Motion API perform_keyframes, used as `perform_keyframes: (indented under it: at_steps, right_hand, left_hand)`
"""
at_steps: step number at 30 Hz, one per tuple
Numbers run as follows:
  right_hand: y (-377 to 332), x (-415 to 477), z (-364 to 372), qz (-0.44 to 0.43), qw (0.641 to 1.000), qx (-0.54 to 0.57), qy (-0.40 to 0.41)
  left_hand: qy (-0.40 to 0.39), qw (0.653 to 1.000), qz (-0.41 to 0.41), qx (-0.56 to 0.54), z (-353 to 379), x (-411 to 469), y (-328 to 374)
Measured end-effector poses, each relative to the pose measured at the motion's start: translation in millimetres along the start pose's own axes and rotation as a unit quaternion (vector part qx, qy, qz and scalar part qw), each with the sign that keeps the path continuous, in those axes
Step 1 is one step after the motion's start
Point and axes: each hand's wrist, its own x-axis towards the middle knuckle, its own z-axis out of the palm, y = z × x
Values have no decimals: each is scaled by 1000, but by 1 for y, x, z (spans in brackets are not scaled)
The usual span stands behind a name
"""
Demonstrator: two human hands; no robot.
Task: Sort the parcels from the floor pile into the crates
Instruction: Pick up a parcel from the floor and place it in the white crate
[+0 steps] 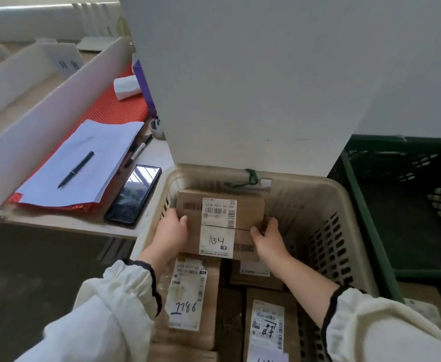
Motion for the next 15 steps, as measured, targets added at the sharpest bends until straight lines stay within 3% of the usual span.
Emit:
perform_keyframes:
  at_steps: [3,8,15]
  right_hand:
    - [0,6,2,29,999,-19,-9]
    - [-4,23,12,68,997,-40,-23]
    - [7,41,29,70,997,-18,-6]
  left_hand:
    - [-16,995,-7,96,2,5,2]
    - [-29,985,3,167,11,12,1]
    - [70,978,101,169,32,7,-25]
